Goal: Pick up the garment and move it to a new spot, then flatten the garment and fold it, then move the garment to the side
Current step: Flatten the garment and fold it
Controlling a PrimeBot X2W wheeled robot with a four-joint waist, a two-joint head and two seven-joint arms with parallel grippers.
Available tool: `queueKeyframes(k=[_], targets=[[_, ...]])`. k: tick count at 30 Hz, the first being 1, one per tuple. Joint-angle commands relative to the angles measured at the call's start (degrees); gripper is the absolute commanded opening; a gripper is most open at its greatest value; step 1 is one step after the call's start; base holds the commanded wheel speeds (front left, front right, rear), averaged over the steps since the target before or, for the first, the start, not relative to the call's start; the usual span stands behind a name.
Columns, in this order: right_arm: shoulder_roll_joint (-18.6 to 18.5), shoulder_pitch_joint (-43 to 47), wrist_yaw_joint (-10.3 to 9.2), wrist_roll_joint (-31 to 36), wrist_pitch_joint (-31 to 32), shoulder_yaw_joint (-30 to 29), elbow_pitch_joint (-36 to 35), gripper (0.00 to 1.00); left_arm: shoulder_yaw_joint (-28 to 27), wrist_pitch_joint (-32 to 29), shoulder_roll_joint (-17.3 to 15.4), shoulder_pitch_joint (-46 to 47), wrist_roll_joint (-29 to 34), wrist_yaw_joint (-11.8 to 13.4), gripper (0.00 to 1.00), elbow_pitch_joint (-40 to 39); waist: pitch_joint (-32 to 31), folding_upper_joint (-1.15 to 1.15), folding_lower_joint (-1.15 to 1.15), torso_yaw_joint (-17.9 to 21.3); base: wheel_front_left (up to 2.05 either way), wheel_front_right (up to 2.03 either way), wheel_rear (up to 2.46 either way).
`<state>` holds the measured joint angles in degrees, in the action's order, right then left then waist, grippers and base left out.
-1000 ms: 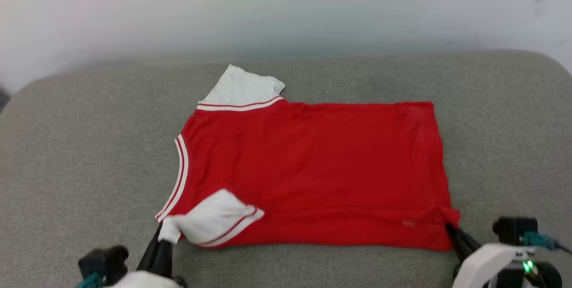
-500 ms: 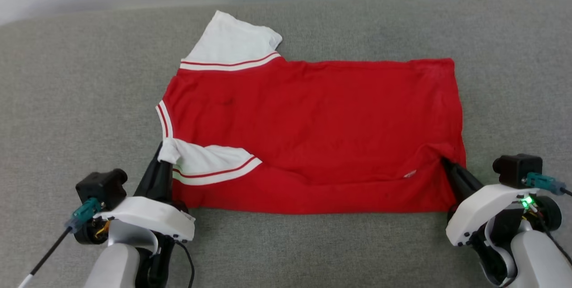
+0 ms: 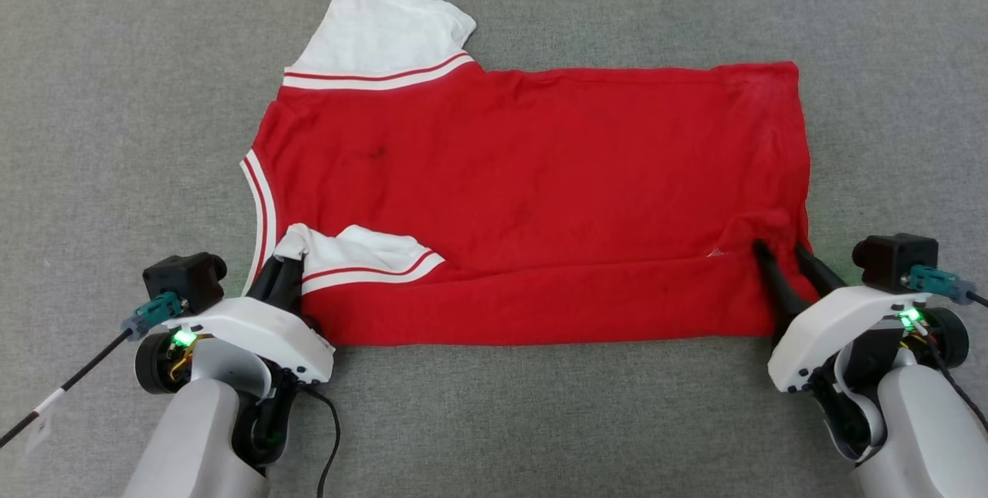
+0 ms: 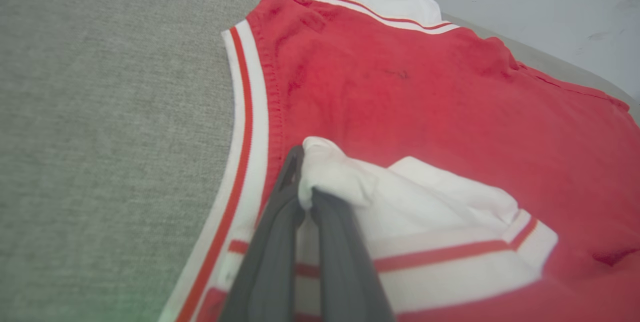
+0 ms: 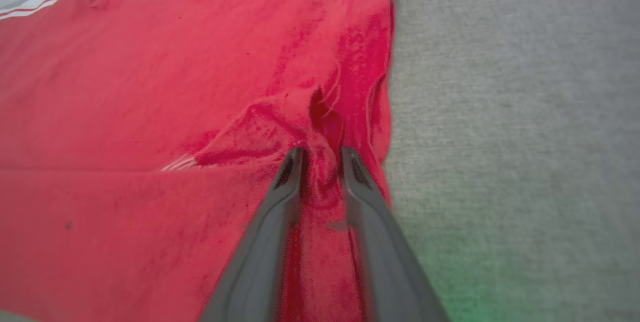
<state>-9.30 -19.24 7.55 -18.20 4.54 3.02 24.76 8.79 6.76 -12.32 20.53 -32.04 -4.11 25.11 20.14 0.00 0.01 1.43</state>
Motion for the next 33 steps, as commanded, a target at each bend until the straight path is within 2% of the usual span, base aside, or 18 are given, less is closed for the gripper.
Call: queueKeyframes(k=[1, 2, 10, 14, 20, 27, 30, 33], targets=[[0.2, 1.0, -0.13, 0.6, 0.7, 0.3, 2.0, 1.0, 0.3, -0.8, -0.2, 0.6, -0.3, -0.3, 0.89, 0.9, -0.5, 0.0, -0.01, 0.0, 0.0, 0.0, 0.0], [0.0, 1.2, -0.15, 0.7, 0.7, 0.4, 2.1, 1.0, 0.2, -1.2, -0.3, 0.6, -0.5, -0.3, 1.0, 1.2, -0.8, 0.0, -0.01, 0.0, 0.0, 0.0, 0.0], [0.6, 2.9, -0.08, 1.3, -5.6, -0.5, -4.5, 1.0, -2.0, -2.8, -2.5, -2.1, -1.4, 2.6, 1.0, -2.2, -4.8, 0.0, -0.01, 1.0, 0.0, 0.0, 0.0], [1.4, 5.2, -0.08, 2.2, -6.4, -1.6, -8.9, 1.0, -3.0, -6.8, -4.9, -4.5, -1.8, 4.6, 1.0, -6.9, -7.1, 0.0, -0.01, 1.8, 0.0, 0.0, 0.0], [2.7, 9.1, -0.09, 3.5, -4.6, -2.8, -15.4, 1.0, -3.5, -19.4, -10.2, -8.8, -3.7, 6.6, 1.0, -15.3, -9.7, 0.0, -0.01, 2.9, 0.0, 0.0, 0.0], [4.1, 12.2, -0.08, 4.1, -2.5, -3.2, -21.1, 1.0, -3.5, -37.2, -16.1, -13.5, -8.4, 8.4, 1.0, -24.0, -10.0, 0.0, -0.01, 4.9, 0.0, 0.0, 0.0], [4.6, 12.7, -0.08, 4.2, -1.9, -3.2, -22.6, 1.0, -3.7, -42.7, -17.5, -15.1, -10.3, 9.7, 1.0, -25.8, -9.1, 0.0, -0.01, 5.8, 0.0, 0.0, 0.0], [4.9, 12.7, -0.08, 4.1, -1.7, -3.0, -23.2, 1.0, -3.9, -45.3, -18.3, -16.0, -11.1, 10.5, 1.0, -26.1, -8.3, 0.0, -0.01, 6.5, 0.0, 0.0, 0.0]])
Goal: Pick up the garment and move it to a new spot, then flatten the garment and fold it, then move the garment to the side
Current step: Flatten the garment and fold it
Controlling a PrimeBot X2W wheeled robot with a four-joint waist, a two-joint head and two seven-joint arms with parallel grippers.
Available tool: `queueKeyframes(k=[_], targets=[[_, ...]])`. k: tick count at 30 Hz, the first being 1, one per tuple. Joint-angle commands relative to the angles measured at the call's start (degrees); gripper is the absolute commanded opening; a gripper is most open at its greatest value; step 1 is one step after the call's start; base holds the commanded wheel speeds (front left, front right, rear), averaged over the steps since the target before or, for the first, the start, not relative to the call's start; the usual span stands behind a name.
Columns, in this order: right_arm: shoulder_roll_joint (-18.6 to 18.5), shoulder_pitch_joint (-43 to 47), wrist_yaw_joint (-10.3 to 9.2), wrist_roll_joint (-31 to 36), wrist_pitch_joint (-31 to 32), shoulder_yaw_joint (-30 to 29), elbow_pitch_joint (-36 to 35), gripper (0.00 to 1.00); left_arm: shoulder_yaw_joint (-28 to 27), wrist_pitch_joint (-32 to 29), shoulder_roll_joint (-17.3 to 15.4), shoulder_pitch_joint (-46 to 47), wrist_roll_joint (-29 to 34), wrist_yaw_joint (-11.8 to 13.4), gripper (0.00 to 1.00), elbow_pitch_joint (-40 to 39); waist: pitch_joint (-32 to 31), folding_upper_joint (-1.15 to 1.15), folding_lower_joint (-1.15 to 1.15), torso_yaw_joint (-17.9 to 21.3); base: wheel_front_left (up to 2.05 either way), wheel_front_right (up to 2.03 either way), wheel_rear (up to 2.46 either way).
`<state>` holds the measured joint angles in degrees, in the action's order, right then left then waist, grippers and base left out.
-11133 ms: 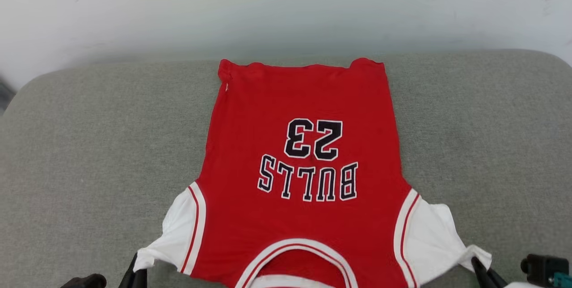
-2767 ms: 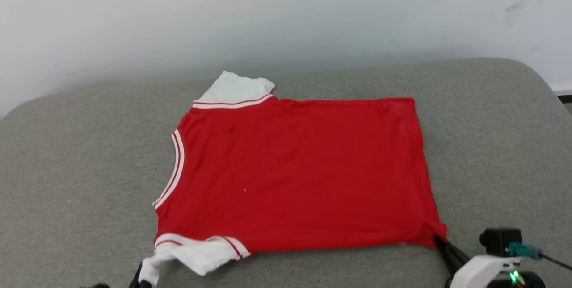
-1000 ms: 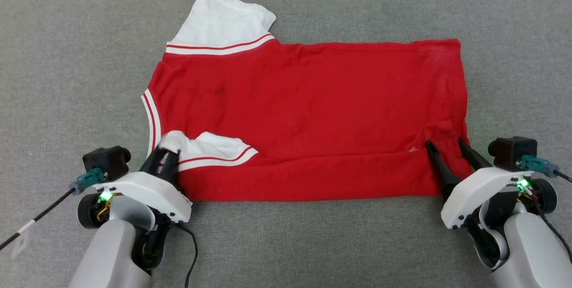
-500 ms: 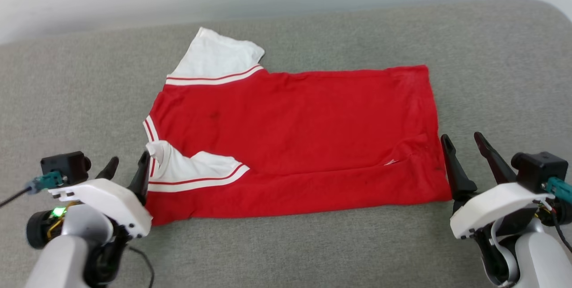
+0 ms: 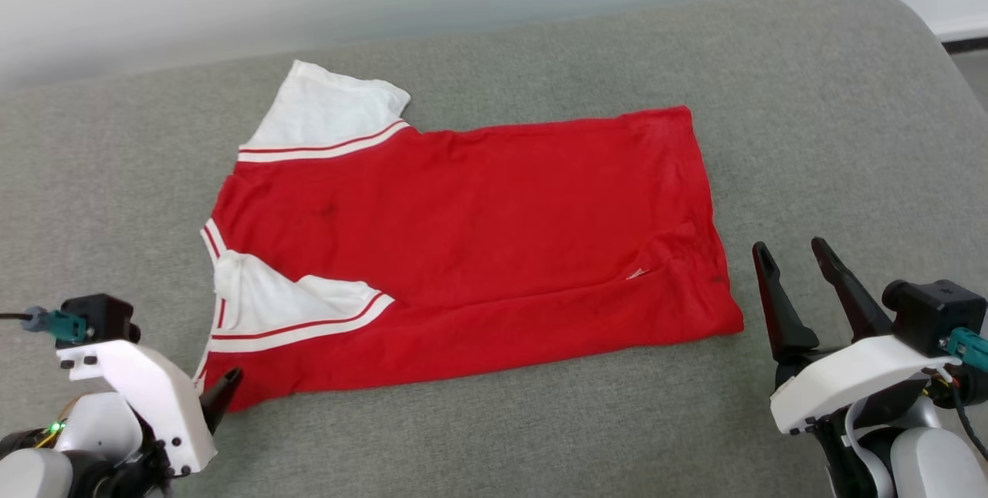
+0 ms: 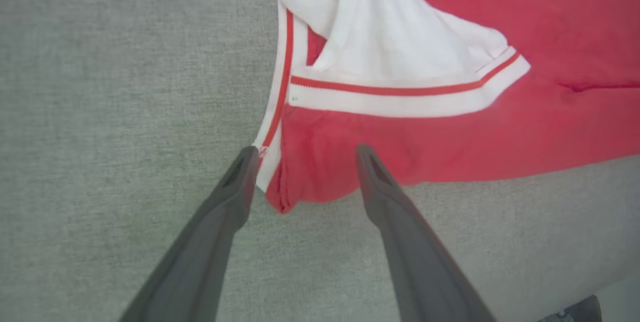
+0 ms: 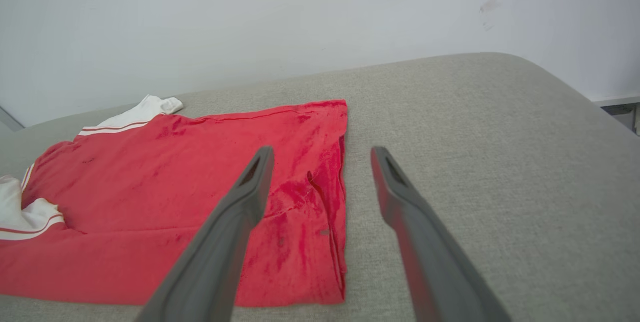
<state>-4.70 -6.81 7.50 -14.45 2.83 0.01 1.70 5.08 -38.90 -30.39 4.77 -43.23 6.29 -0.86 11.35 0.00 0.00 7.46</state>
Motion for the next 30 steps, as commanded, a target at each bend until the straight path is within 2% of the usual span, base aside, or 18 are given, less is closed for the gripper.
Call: queueKeyframes(k=[1, 11, 12, 13, 14, 15, 21, 30], targets=[[0.4, 0.3, -0.02, 0.2, 0.0, 0.1, -0.4, 1.0, -0.3, -0.4, -0.4, -0.4, -0.5, 0.2, 1.0, -0.1, 1.0, 0.0, 0.0, 0.8, 0.0, 0.0, 0.0], [1.1, -0.7, -0.02, -2.1, 0.3, 0.0, 0.7, 1.0, 0.8, -5.0, 0.7, -0.3, -4.6, -1.1, 1.0, 6.6, 4.3, 0.0, 0.0, 2.6, 0.0, 0.0, 0.0], [1.1, -0.8, -0.02, -2.3, 0.4, -0.2, 0.9, 1.0, 1.1, -5.4, 1.1, -0.6, -5.0, -1.0, 0.65, 7.4, 4.3, 0.0, 0.0, 2.7, 0.0, 0.0, 0.0], [0.9, -0.9, -0.02, -2.5, 0.4, -0.6, 1.0, 1.0, 1.4, -5.7, 1.3, -0.6, -5.0, -0.9, 0.39, 8.0, 4.3, 0.0, 0.0, 2.8, 0.0, 0.0, 0.0], [0.6, -1.0, -0.02, -2.5, 0.7, -0.9, 1.1, 1.0, 1.6, -5.5, 1.6, -0.5, -4.9, -1.0, 0.15, 8.3, 4.3, 0.0, 0.0, 2.8, 0.0, 0.0, 0.0], [0.3, -1.1, -0.02, -2.8, 1.1, -1.2, 1.2, 1.0, 1.8, -5.1, 2.0, -0.4, -5.1, -1.2, 0.0, 8.5, 4.2, 0.0, 0.0, 2.8, 0.0, 0.0, 0.0], [-2.8, -1.9, -0.02, -5.0, 7.2, -2.4, 1.9, 1.0, 1.5, -2.6, 2.3, 0.4, -4.7, -2.3, 0.0, 6.3, 3.4, 0.0, 0.0, 2.0, 0.0, 0.0, 0.0], [-7.9, -4.8, -0.02, -10.4, 27.5, 1.0, 3.7, 1.0, 0.6, 0.7, 1.0, 1.5, -2.3, -1.4, 0.0, -2.2, 4.0, 0.0, 0.0, 0.1, 0.0, 0.0, 0.0]])
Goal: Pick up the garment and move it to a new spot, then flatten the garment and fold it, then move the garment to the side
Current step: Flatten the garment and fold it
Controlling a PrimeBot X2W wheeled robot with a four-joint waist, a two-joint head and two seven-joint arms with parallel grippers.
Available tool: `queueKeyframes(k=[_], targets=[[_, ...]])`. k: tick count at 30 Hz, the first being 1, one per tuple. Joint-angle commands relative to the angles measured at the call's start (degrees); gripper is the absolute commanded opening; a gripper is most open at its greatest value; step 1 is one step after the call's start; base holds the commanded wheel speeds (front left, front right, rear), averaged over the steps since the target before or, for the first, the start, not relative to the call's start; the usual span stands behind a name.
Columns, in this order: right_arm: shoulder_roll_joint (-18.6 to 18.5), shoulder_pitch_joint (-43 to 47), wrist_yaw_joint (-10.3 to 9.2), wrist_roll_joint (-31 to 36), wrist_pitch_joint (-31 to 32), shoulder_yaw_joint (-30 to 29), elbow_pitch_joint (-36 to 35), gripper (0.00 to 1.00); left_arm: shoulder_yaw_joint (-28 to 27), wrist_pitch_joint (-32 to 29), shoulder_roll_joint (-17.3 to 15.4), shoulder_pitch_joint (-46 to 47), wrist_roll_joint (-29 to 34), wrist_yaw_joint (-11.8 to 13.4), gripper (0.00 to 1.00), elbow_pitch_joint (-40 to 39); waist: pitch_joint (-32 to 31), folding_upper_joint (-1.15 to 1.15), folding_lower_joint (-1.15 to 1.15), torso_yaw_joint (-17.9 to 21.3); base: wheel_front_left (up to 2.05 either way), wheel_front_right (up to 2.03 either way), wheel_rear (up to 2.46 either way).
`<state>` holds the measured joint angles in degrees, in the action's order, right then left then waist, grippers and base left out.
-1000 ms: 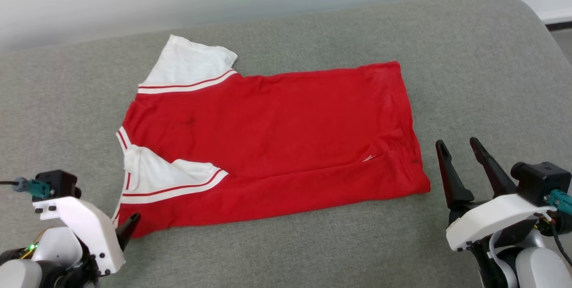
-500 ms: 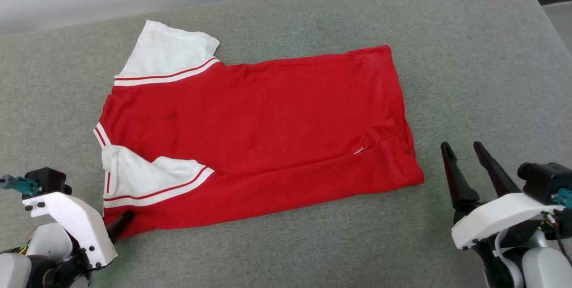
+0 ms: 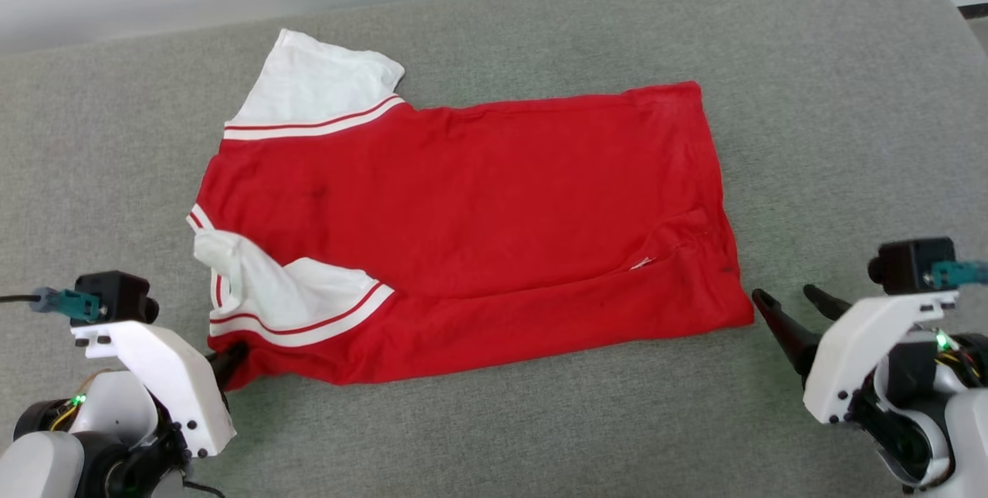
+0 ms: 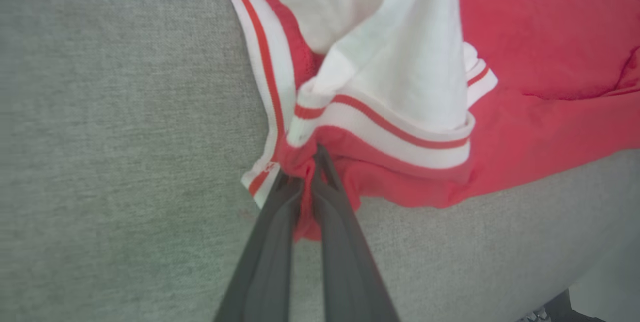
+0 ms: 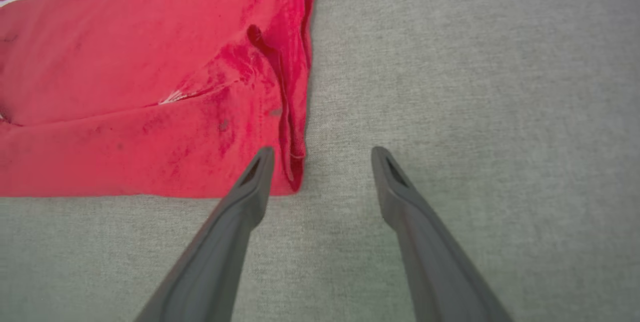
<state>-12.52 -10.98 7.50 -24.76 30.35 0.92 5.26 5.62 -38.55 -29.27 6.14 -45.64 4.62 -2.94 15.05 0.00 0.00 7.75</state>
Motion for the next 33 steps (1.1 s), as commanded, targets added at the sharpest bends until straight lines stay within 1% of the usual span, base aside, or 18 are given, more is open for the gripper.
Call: queueKeyframes(k=[1, 3, 6, 10, 14, 15, 16, 17, 25, 28, 33], targets=[[-0.5, -1.3, -0.02, -0.4, 1.3, 0.6, 0.4, 1.0, 0.1, 0.3, -0.1, 0.2, 0.2, 0.5, 0.0, -0.9, 0.6, 0.0, 0.0, -0.5, 0.0, 0.0, 0.0], [-0.8, -2.8, -0.02, -1.0, 3.5, 1.7, 1.4, 1.0, 0.2, 0.4, -0.2, 0.7, 0.6, 0.8, 0.0, -2.3, 1.4, 0.0, 0.0, -0.9, 0.0, 0.0, 0.0], [-0.7, -5.5, -0.02, -1.8, 5.1, 3.5, 3.7, 1.0, 0.3, 0.3, -0.1, 1.2, 0.8, 0.9, 0.0, -3.7, 2.6, 0.0, 0.0, -1.5, 0.0, 0.0, 0.0], [-0.2, -8.0, -0.02, -3.2, 6.6, 5.9, 8.6, 1.0, 0.7, 0.4, 0.2, 1.6, 0.9, 0.9, 0.0, -4.7, 3.9, 0.0, 0.0, -2.3, 0.0, 0.0, 0.0], [0.9, -8.3, 0.0, -5.4, 9.0, 9.3, 13.4, 1.0, 1.1, 0.6, 0.6, 1.7, 0.7, 0.8, 0.0, -4.6, 4.4, 0.0, 0.0, -3.0, 0.0, 0.0, 0.0], [1.0, -8.2, 0.07, -5.8, 9.5, 10.1, 14.1, 0.79, 1.2, 0.4, 0.7, 1.7, 0.4, 0.7, 0.0, -4.5, 4.5, 0.0, 0.0, -3.1, 0.0, 0.0, 0.0], [1.1, -8.5, 0.08, -6.1, 9.5, 10.7, 14.5, 0.33, 1.1, 0.5, 0.8, 1.6, 0.3, 0.7, 0.0, -4.4, 4.4, 0.0, 0.0, -3.2, 0.0, 0.0, 0.0], [1.1, -8.8, 0.08, -6.4, 9.4, 11.0, 14.8, 0.0, 1.1, 0.6, 0.8, 1.5, 0.2, 0.7, 0.0, -4.4, 4.4, 0.0, 0.0, -3.2, 0.0, 0.0, 0.0], [-2.1, -11.1, 0.05, -6.2, 8.0, 11.3, 12.6, 0.0, 1.1, 1.3, 1.4, -0.2, -0.5, 0.5, 0.0, -4.7, 1.6, 0.0, 0.0, -3.1, 0.0, 0.0, 0.0], [-3.0, -10.4, 0.04, -6.0, 7.9, 11.4, 12.0, 0.0, 1.2, 1.4, 2.2, -1.8, -1.8, 0.2, 0.0, -4.7, -0.9, 0.0, 0.0, -3.2, 0.0, 0.0, 0.0], [-4.1, -8.0, 0.04, -6.6, 8.9, 11.8, 11.0, 0.0, 0.8, 2.0, 2.6, -6.0, -2.9, 0.6, 0.0, -5.0, -5.7, 0.0, 0.0, -3.2, 0.0, 0.0, 0.0]])
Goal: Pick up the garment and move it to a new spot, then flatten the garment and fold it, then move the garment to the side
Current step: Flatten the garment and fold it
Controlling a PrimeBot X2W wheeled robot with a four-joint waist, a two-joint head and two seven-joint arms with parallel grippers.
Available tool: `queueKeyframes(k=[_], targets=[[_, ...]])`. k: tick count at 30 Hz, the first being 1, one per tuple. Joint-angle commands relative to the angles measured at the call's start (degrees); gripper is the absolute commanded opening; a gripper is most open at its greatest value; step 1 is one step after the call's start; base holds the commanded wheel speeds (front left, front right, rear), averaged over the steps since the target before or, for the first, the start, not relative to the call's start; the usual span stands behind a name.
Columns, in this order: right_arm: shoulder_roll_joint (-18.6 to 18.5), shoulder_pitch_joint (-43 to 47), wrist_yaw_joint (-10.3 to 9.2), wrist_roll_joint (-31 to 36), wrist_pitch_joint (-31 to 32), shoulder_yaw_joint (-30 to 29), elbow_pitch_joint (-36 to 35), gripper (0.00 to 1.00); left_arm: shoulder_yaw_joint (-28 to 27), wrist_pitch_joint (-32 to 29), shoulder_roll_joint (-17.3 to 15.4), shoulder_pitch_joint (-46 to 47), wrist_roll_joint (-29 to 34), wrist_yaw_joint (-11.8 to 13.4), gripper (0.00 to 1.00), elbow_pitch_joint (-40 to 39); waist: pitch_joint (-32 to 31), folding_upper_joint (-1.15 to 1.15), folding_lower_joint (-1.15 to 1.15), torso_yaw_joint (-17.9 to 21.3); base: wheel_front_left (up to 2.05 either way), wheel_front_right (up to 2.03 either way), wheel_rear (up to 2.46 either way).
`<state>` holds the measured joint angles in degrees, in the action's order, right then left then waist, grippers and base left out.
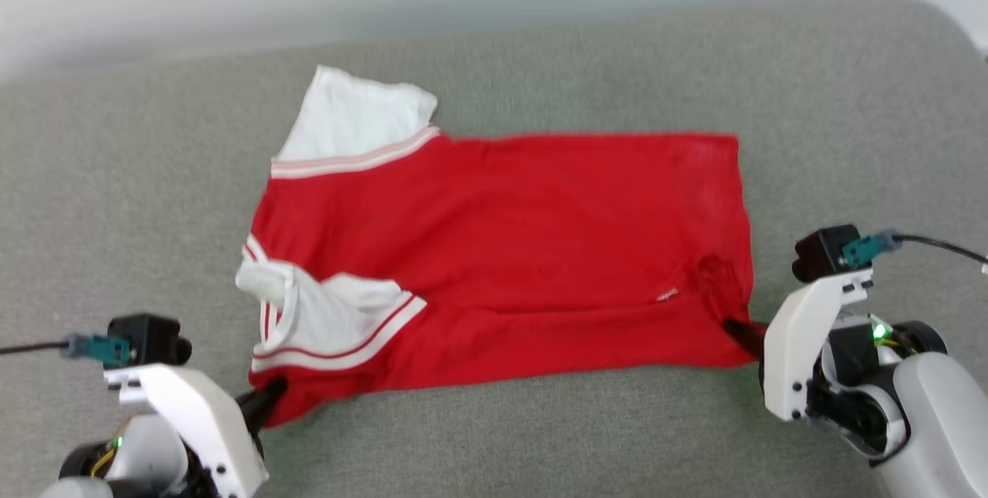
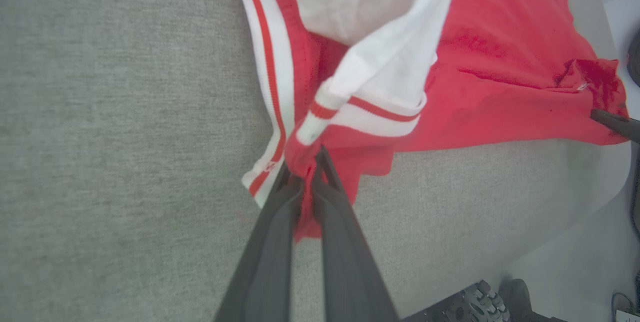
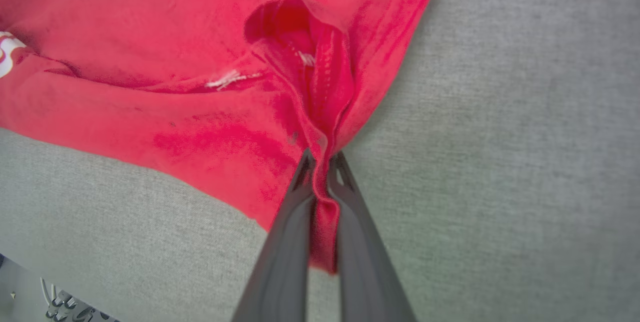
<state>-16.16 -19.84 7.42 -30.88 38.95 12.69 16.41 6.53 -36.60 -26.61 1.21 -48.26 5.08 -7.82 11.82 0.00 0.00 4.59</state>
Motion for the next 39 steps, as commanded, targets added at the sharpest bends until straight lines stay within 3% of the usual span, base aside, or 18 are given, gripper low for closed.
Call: queueKeyframes(k=[1, 7, 14, 20, 21, 22, 23, 24, 30, 35, 39], targets=[[-0.7, 1.5, 0.11, -0.5, 0.6, 0.0, -0.4, 0.0, -0.4, 0.3, 0.1, -2.1, -0.4, 0.4, 0.0, -0.4, -3.4, 0.0, 0.0, -0.1, 0.0, 0.0, 0.0], [-1.6, 5.9, 0.11, -1.4, 3.0, -0.5, -2.8, 0.0, -1.9, 0.8, -0.2, -8.9, -0.9, 2.3, 0.0, -3.0, -8.0, 0.0, 0.0, -0.5, 0.0, 0.0, 0.0], [-1.4, 11.5, 0.06, -1.8, 5.7, -1.5, -5.8, 0.0, -2.6, 0.3, 0.6, -15.7, -1.8, 4.4, 0.0, -4.3, -9.2, 0.0, 0.0, -1.1, 0.0, 0.0, 0.0], [0.3, 15.4, 0.06, -1.2, 4.6, -3.5, -4.9, 0.0, -1.8, 2.6, 3.1, -15.2, -3.1, 2.8, 0.0, -0.2, -8.4, 0.0, 0.0, -1.6, 0.0, 0.0, 0.0], [0.6, 15.9, 0.06, -1.1, 4.0, -3.5, -4.4, 0.32, -1.7, 3.3, 3.4, -14.5, -3.0, 2.3, 0.0, 0.9, -8.2, 0.0, 0.0, -1.7, 0.0, 0.0, 0.0], [1.2, 16.4, 0.06, -1.3, 3.2, -3.5, -4.0, 1.0, -1.2, 3.6, 3.4, -14.0, -2.9, 1.4, 0.08, 1.8, -8.1, 0.0, 0.0, -1.7, 0.0, 0.0, 0.0], [1.3, 16.5, 0.06, -1.3, 2.2, -3.3, -3.9, 1.0, -1.0, 3.9, 3.8, -13.6, -3.2, 1.0, 0.85, 2.7, -7.9, 0.0, 0.0, -1.7, 0.0, 0.0, 0.0], [1.1, 16.5, 0.06, -1.1, 0.9, -3.2, -4.0, 1.0, -1.0, 4.4, 3.8, -13.1, -3.1, 0.5, 1.0, 3.3, -7.8, 0.0, 0.0, -1.6, 0.0, 0.0, 0.0], [1.4, 16.6, 0.06, 1.7, -12.9, -4.1, -6.1, 1.0, -1.0, 8.7, 3.5, -10.8, 0.0, -0.6, 1.0, 4.1, -7.7, 0.0, 0.0, -1.2, 0.0, 0.0, 0.0], [4.1, 16.1, 0.06, 7.3, -27.2, -7.1, -7.7, 1.0, -0.6, 15.6, 3.7, -8.2, 5.7, -0.6, 1.0, 1.5, -8.1, 0.0, 0.0, -0.5, 0.0, 0.0, 0.0], [6.7, 15.2, 0.06, 11.8, -33.8, -9.7, -8.7, 1.0, 1.1, 22.1, 5.5, -5.4, 10.6, -0.2, 1.0, 0.0, -7.7, 0.0, 0.0, 0.2, 0.0, 0.0, 0.0]])
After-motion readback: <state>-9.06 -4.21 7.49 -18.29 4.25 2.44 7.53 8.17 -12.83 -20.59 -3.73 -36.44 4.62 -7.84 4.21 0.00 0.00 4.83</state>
